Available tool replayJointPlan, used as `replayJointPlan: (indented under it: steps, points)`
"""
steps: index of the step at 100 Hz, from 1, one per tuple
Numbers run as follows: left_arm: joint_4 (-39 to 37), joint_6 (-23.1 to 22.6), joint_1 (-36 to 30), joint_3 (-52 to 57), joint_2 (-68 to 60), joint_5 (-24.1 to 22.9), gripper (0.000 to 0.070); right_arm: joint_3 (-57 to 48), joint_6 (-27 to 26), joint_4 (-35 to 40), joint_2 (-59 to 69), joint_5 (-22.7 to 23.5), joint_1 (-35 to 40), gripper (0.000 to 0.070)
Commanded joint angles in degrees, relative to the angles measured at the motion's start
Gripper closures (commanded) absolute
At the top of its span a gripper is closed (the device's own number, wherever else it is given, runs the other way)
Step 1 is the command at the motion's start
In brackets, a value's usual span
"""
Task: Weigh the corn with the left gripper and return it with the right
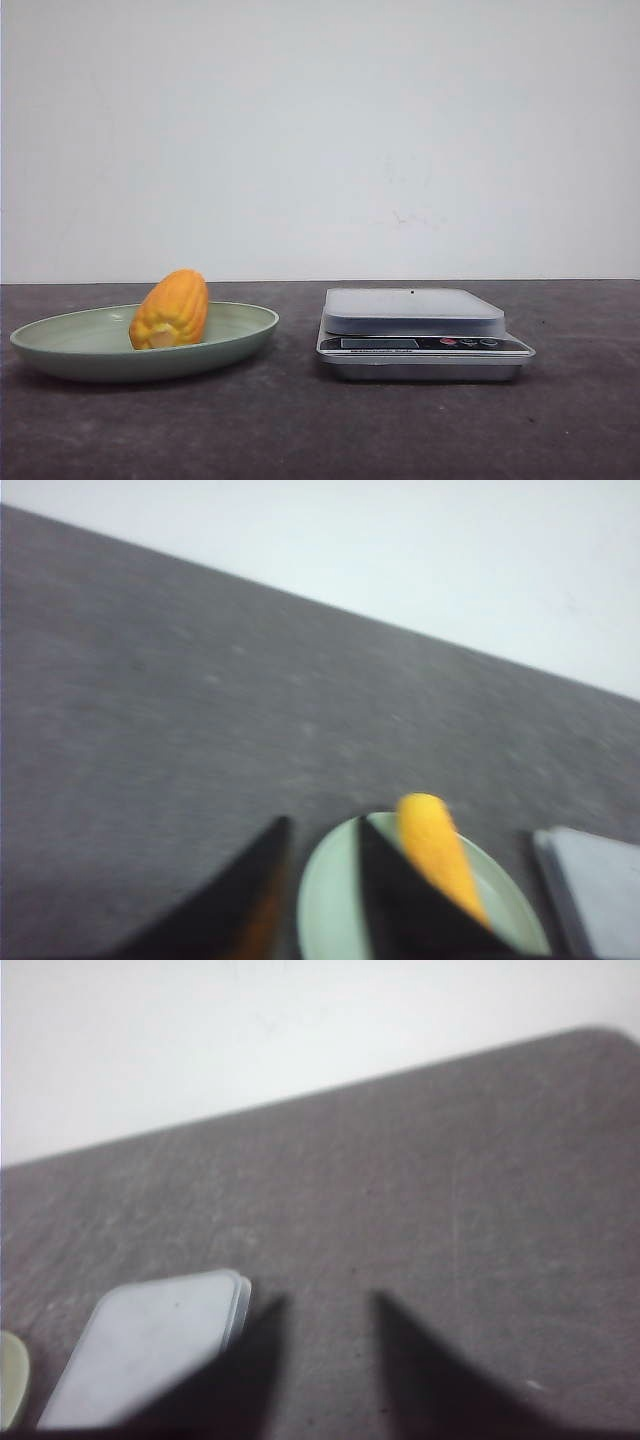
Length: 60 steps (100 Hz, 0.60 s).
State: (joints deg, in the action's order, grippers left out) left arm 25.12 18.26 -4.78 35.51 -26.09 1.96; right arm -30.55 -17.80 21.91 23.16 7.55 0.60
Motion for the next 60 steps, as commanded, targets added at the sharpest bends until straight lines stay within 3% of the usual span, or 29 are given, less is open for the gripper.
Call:
replayJointPlan:
  steps: [1, 20, 42, 60]
  points:
    - [0.3, -1.3, -0.1, 2.4, -1.6, 1.6, 0.0263, -2.0, 0.2, -0.1, 1.4, 2.2, 0.1, 0.0165]
    - [2.7, -1.3, -1.8, 7.1, -7.2, 5.2, 0.0271, -6.2, 0.7, 2.7, 3.7, 4.7, 0.8, 0.0165]
    - [2.4, -3.0, -7.8, 17.8, -19.9, 5.0, 0.0308, -16.7, 4.3, 9.7, 8.8, 4.9, 1.8, 0.0162]
    - [2.9, -3.1, -13.6, 25.6, -34.3, 3.8, 0.0308, -23.1, 6.0, 14.3, 14.6, 4.9, 2.3, 0.0114]
